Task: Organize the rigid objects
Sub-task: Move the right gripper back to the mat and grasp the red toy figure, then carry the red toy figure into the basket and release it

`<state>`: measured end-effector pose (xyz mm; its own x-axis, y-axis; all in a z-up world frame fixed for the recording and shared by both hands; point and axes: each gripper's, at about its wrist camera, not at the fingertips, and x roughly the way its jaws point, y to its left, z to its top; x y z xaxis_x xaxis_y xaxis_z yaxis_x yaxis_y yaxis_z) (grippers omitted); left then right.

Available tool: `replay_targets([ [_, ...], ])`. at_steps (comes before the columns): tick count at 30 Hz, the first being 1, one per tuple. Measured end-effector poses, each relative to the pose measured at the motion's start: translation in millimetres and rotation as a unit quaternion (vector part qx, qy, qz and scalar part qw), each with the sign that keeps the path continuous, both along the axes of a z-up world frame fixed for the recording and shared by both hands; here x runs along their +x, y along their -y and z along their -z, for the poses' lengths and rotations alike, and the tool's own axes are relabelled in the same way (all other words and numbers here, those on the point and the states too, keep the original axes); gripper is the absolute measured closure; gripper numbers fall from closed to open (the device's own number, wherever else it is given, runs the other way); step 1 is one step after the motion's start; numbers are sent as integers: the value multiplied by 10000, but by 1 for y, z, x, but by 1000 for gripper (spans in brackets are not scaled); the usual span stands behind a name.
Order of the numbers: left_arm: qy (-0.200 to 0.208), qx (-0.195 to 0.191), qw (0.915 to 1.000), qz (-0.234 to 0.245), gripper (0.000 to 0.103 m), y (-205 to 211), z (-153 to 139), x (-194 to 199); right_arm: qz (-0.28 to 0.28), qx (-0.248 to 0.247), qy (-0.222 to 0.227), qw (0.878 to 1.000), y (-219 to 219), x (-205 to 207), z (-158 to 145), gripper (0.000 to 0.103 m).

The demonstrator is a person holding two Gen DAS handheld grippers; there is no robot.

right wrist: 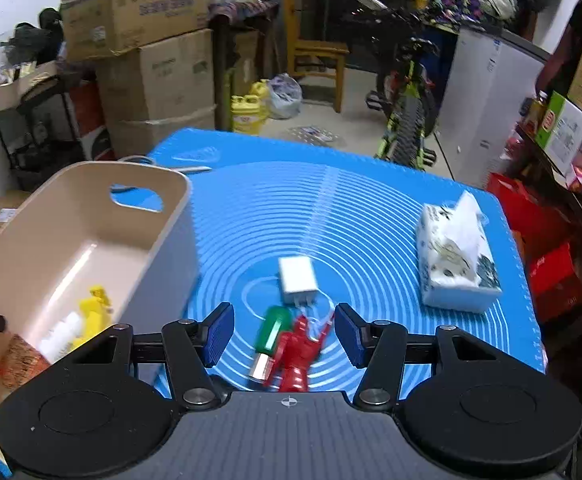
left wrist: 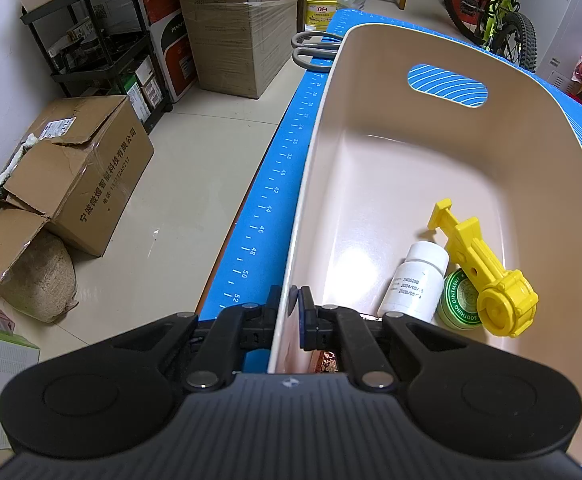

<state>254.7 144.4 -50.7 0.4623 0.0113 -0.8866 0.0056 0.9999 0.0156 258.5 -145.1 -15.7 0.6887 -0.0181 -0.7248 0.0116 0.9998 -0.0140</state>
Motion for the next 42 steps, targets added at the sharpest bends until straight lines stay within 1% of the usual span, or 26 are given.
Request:
replay_targets([
  [3, -3, -5, 10000, -3, 93, 0, 0, 0, 105, -17, -119, 9999, 14, 5, 12, 39],
  [9, 1, 14, 10000, 6, 93, 0, 0, 0, 393, 151, -417, 9982, 39, 16, 39, 39],
  [12, 0, 25, 10000, 11, 93, 0, -1, 0, 426, 99, -527, 9977, 45, 21, 54, 39],
  [20, -1, 45, 10000, 18, 93, 1, 0, -1, 181, 285, -683, 9971, 36, 26, 81, 39],
  [26, -1, 69, 10000, 21, 93, 0, 1, -1, 38, 262, -811, 9964, 30, 23, 93, 39],
  [29, -3, 67, 10000, 20, 93, 2, 1, -1, -11, 381, -812, 9960, 31, 23, 98, 39],
  [33, -2, 79, 10000, 24, 92, 1, 1, -1, -117, 387, -851, 9956, 25, 25, 104, 40],
  [36, -4, 71, 10000, 21, 92, 1, 1, -1, -215, 329, -822, 9958, 18, 26, 107, 48],
  [40, -2, 74, 10000, 25, 92, 1, 1, -1, -350, 372, -830, 9952, 10, 26, 105, 67],
  [42, -4, 67, 10000, 22, 92, 2, 1, -1, -362, 304, -794, 9957, 8, 25, 104, 68],
])
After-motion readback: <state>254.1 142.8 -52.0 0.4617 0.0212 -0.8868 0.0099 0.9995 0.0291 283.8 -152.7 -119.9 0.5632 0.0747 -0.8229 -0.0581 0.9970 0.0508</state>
